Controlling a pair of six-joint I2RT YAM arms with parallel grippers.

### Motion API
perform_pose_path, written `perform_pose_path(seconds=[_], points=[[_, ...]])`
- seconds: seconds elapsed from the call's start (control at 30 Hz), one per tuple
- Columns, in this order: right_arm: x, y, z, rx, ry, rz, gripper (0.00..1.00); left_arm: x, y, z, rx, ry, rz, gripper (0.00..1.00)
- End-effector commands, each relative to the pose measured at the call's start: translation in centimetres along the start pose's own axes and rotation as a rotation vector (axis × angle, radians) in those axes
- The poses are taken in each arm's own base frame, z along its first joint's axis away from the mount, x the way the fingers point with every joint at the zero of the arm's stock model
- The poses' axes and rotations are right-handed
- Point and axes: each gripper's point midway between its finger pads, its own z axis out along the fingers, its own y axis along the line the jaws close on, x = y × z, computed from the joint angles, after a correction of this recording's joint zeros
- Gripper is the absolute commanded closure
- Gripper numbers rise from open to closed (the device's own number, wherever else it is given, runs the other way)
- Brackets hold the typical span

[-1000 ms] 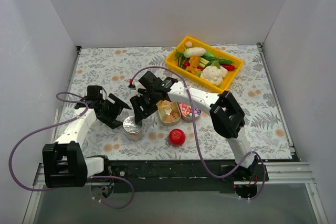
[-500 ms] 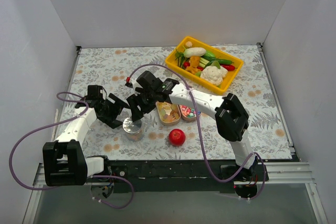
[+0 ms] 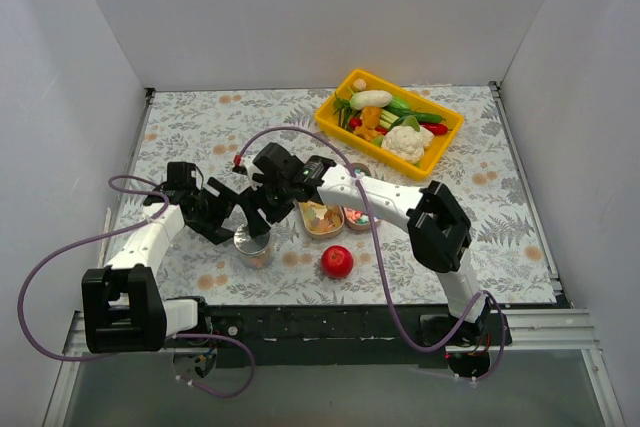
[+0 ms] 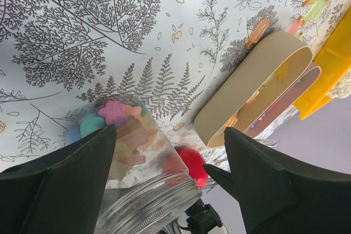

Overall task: Pack the candies
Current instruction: Close the bottle lid on the packing bottle.

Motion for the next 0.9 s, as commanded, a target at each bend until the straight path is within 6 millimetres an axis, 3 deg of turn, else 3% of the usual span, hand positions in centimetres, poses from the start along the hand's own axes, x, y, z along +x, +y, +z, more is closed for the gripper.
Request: perform_pose_path(seconds=[0.0,0.37,0.87], points=[[-0.5,0.3,0.0,0.052,-0.006,-0.071,0.27,-0.3,-1.0,-0.3,0.03,0.0,0.0,0.21],[1.4,-0.8,1.6,0.177,0.051,-0.086,0.26,-0.3,-0.9,0.0,0.027,0.007,-0.004,0.21],[-2.5,-0.9,-0.1,0.269,-0.098,-0.062,0.25,-0.3,-0.6,0.4,0.019,0.012,-0.013,0.22]])
